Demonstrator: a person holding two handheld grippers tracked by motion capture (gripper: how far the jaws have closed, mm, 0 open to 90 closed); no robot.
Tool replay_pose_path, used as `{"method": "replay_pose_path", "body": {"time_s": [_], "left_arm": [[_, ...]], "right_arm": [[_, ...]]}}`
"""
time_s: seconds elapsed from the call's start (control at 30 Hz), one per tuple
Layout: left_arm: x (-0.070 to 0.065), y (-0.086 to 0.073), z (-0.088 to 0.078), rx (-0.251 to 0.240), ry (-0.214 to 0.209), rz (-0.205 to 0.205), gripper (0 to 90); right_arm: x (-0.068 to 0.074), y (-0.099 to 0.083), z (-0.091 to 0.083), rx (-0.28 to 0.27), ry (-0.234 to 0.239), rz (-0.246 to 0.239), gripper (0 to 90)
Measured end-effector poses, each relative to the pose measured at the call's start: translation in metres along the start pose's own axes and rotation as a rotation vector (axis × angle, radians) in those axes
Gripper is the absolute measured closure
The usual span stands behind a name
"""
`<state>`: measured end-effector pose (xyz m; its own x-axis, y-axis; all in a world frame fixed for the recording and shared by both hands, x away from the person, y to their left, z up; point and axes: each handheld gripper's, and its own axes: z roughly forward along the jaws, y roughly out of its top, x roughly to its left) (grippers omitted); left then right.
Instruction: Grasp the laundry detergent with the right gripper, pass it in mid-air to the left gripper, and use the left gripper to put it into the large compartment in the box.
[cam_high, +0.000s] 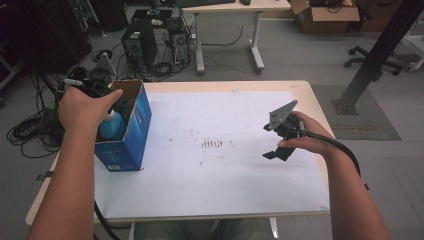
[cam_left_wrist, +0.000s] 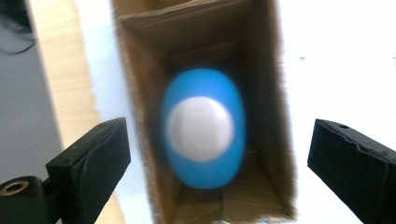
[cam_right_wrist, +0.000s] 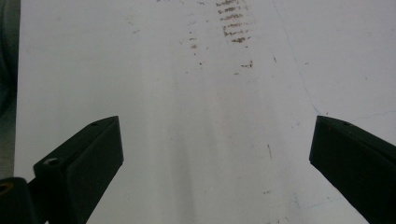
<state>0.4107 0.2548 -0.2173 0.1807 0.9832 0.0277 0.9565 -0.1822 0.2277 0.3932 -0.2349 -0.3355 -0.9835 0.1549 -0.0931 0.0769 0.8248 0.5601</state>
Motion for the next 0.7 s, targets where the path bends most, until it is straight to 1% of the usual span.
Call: {"method": "replay_pose_path", "body": {"time_s": [0.03,0.1,0.17,0.23,0.3,0.33,0.47,0.53,0.63,0.67,0.7], "left_arm": [[-0.001,0.0,-0.002,-0.005,-0.008,0.009,4.4],[-0.004,0.002,-0.005,-0.009,-0.011,0.017,4.5],[-0.008,0.002,-0.008,-0.015,-0.017,0.039,4.4],[-0.012,0.003,-0.01,-0.022,-0.01,0.06,4.5],[-0.015,0.004,-0.013,-0.034,-0.001,0.071,4.5],[-0.017,0.004,-0.014,-0.038,-0.001,0.085,4.3],[-0.027,0.005,-0.02,-0.056,-0.005,0.159,4.4],[-0.033,0.006,-0.023,-0.053,-0.015,0.195,4.6],[-0.046,0.011,-0.029,-0.042,-0.022,0.256,4.3],[-0.052,0.013,-0.031,-0.031,-0.036,0.283,4.2],[-0.055,0.014,-0.033,-0.025,-0.043,0.296,4.6]], "right_arm": [[0.0,0.0,0.0,0.001,0.0,-0.001,2.8],[0.0,-0.001,-0.001,0.002,0.0,0.002,2.8],[0.001,-0.001,-0.001,0.0,-0.002,0.001,2.8],[0.001,-0.002,-0.002,0.003,-0.002,0.003,2.8],[0.001,-0.003,-0.002,0.004,-0.004,0.004,2.8],[0.001,-0.003,-0.003,0.005,-0.005,0.005,2.8],[0.001,-0.004,-0.005,0.005,-0.009,0.006,2.8],[0.001,-0.005,-0.007,0.005,-0.013,0.01,2.8],[0.001,-0.006,-0.009,0.005,-0.017,0.008,2.8],[0.001,-0.006,-0.01,0.005,-0.018,0.011,2.8],[0.001,-0.006,-0.011,0.005,-0.02,0.01,2.8]]}}
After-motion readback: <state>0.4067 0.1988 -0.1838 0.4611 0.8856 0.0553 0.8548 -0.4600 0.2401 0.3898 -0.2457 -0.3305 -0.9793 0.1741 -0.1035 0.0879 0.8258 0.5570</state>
